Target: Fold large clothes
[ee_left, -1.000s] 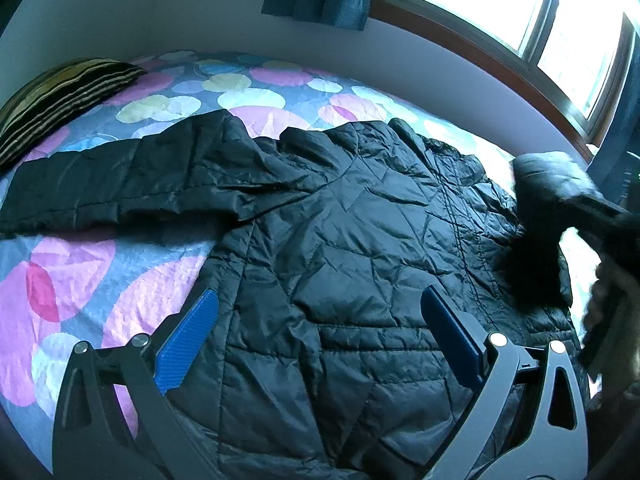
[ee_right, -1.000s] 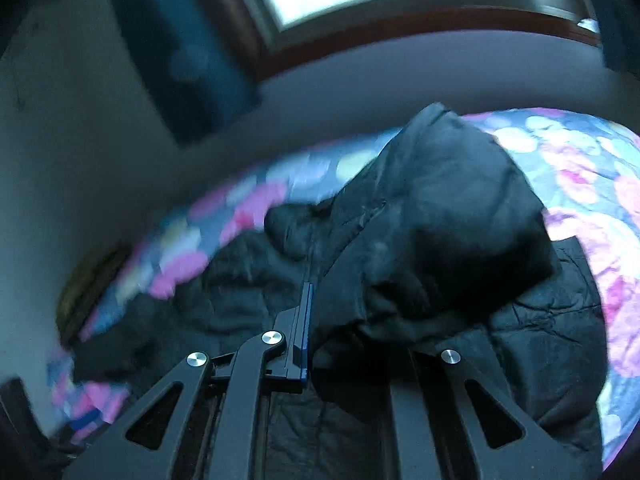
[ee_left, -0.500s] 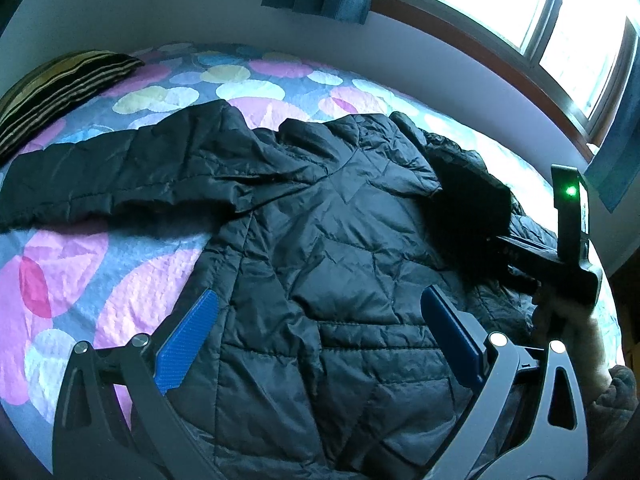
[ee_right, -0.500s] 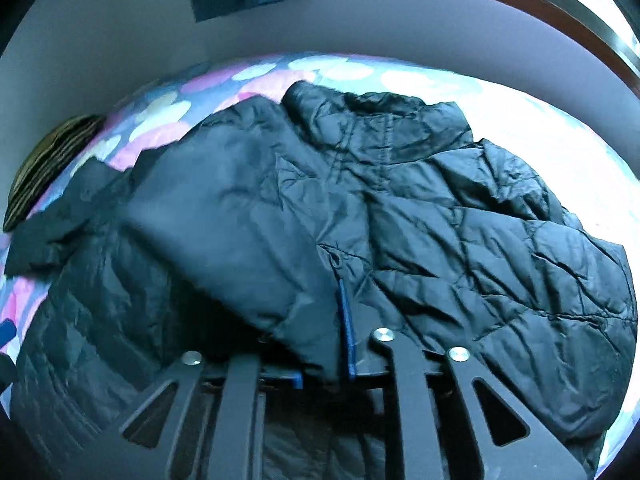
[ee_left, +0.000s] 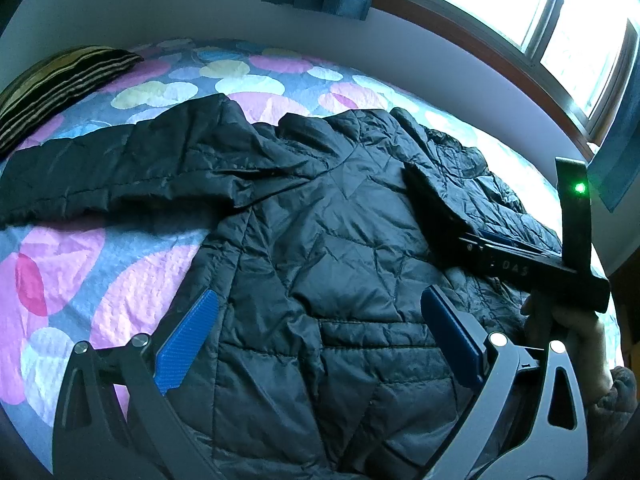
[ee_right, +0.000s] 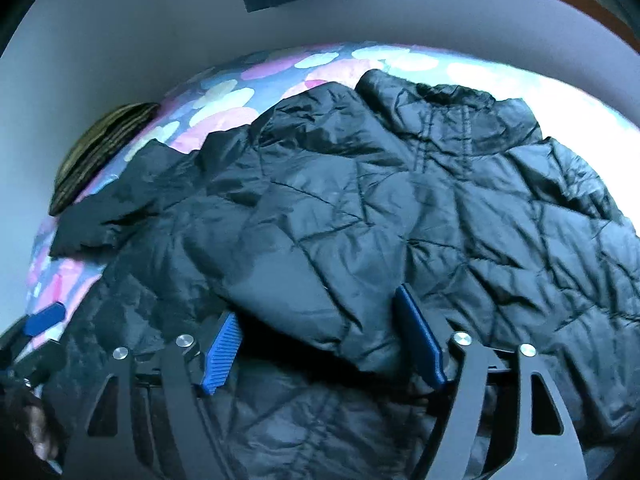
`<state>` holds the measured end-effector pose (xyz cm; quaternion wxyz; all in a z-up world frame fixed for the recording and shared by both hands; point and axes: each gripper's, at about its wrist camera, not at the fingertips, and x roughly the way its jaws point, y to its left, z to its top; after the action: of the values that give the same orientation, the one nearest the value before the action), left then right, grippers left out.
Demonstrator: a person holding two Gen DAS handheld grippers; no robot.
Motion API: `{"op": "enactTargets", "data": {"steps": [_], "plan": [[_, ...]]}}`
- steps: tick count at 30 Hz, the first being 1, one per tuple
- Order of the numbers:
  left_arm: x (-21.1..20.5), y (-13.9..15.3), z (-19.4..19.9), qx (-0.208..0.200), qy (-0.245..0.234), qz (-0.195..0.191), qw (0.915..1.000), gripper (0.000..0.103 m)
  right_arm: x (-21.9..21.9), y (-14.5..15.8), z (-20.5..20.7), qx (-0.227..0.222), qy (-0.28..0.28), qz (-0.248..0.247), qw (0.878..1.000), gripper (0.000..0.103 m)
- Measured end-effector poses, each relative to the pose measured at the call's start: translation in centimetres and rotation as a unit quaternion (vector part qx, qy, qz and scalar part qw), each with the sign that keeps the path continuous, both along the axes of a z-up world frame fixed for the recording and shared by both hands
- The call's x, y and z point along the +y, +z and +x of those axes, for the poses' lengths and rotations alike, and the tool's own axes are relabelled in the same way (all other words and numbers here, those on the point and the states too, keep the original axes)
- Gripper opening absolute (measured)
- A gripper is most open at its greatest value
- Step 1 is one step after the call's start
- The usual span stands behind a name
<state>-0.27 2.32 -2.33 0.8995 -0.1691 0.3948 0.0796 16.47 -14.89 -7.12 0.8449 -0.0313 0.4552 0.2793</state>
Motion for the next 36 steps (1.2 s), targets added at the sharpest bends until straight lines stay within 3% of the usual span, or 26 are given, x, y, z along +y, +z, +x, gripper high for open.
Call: {"op": "enactTargets", "data": {"steps": [10, 18, 23, 29, 33, 36], "plan": [[0.0, -0.4, 0.1, 0.002, -0.003, -0.001, 1.0000, 0.101, 0.5, 0.2, -0.3, 0.013, 0.009, 0.037, 0.999, 0.078], [-0.2, -0.8, 0.2, 0.008, -0.004, -0.003, 1.0000, 0.101, 1.5, -0.9, 0.0, 0.029, 0.025, 0.027, 0.999, 0.084], [-0.3, -0.8, 0.1, 0.007, -0.008, -0.002, 0.9999, 0.101, 0.3, 0.2, -0.1, 0.038, 0.018, 0.058, 0.997, 0.083], [-0.4, -0.5, -0.1, 0.004, -0.012, -0.002, 0.9999, 0.101, -6.8, 4.8, -0.6, 0.014, -0.019, 0.123, 0.992, 0.083], [-0.5, -0.4, -0.2, 0.004, -0.014, -0.004, 0.9999, 0.101, -17.7, 6.4, 0.9, -0.009, -0.120, 0.143, 0.982, 0.083], [-0.6, -0.4, -0.1, 0.004, -0.015, -0.003, 0.9999, 0.101, -26.8, 4.5, 2.6, 0.017, -0.237, 0.161, 0.958, 0.078]]}}
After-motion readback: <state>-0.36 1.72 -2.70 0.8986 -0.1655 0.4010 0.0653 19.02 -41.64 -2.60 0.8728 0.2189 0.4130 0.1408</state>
